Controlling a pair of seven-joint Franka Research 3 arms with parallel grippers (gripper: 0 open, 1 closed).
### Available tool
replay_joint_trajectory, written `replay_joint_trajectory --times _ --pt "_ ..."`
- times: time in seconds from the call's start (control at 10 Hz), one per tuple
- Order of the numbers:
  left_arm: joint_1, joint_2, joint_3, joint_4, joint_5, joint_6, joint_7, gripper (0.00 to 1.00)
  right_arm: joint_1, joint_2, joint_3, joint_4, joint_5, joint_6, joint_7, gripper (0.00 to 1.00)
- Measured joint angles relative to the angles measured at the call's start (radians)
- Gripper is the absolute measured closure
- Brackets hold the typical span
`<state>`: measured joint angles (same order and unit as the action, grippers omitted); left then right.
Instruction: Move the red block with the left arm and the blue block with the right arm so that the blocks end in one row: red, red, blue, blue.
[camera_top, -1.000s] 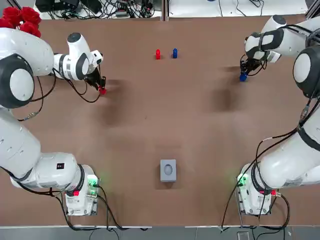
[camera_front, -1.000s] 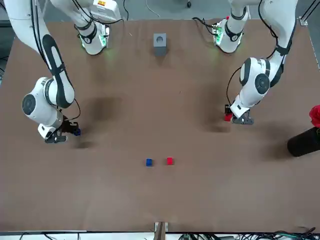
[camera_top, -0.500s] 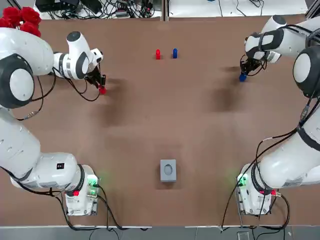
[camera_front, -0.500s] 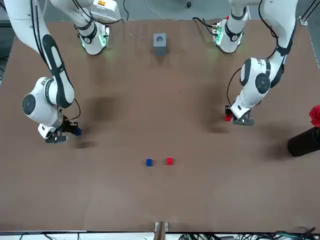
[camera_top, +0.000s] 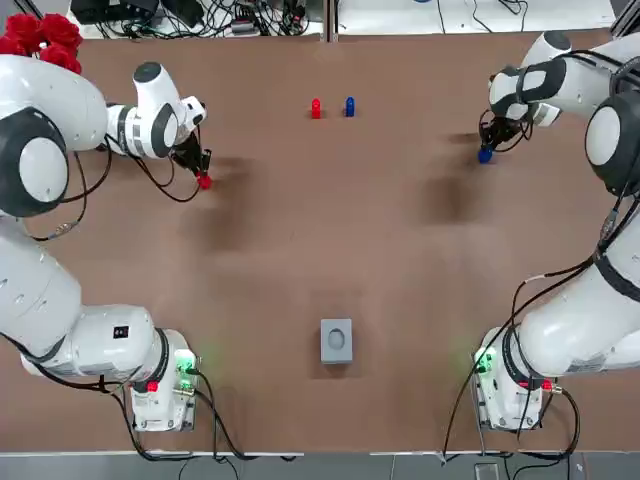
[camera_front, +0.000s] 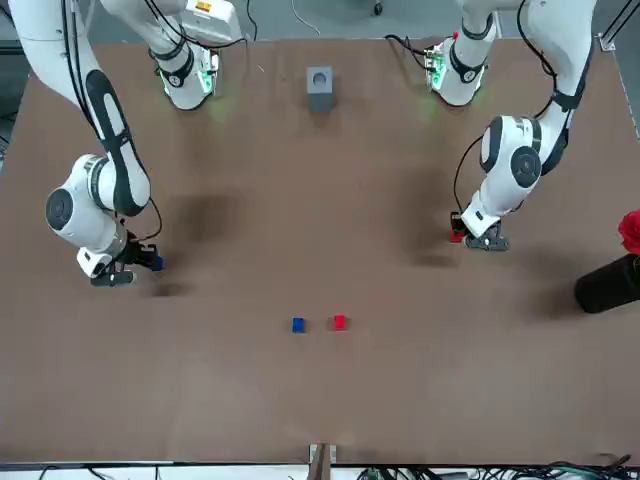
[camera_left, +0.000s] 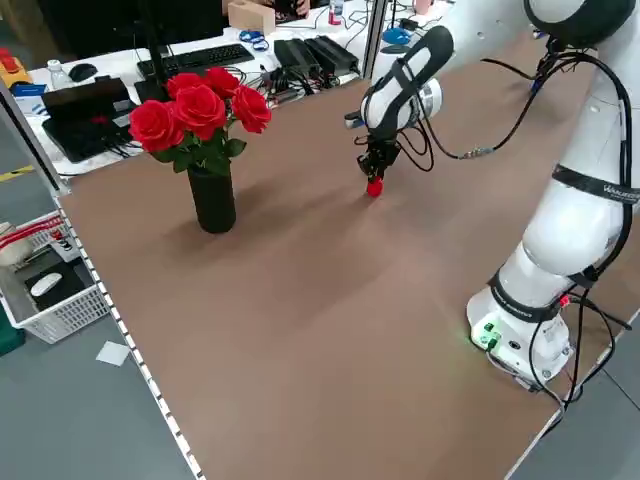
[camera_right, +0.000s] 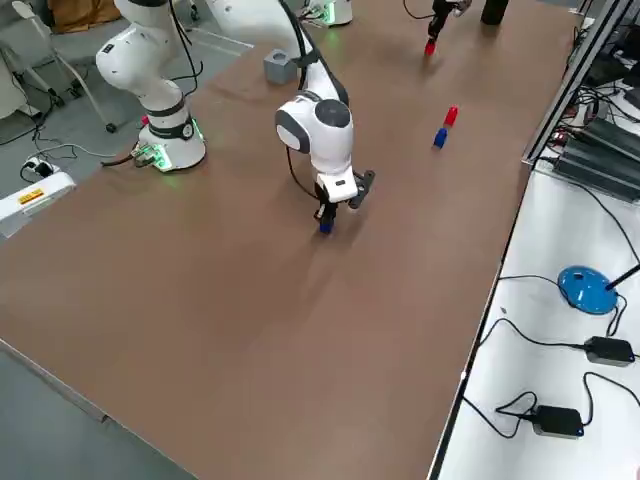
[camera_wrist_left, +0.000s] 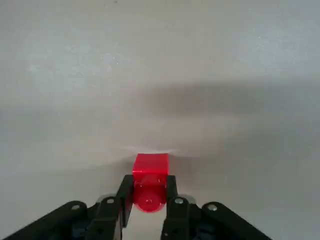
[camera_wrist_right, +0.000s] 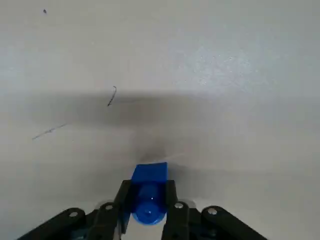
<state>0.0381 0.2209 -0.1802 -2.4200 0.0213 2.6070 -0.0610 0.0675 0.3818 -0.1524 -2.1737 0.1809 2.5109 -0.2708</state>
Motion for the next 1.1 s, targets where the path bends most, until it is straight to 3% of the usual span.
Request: replay_joint_trajectory --times 0.5,1.1 --pt "0.0 0.003 -0.003 0.043 0.0 0.0 -0.001 0.7 0.054 0.019 0.008 0.032 0.002 0.0 0.13 0.68" --pt "-0.01 0.087 -0.026 0.127 0.002 -0.001 -0.002 0.7 0.077 0.071 0.076 0.12 0.005 0.0 0.306 0.68"
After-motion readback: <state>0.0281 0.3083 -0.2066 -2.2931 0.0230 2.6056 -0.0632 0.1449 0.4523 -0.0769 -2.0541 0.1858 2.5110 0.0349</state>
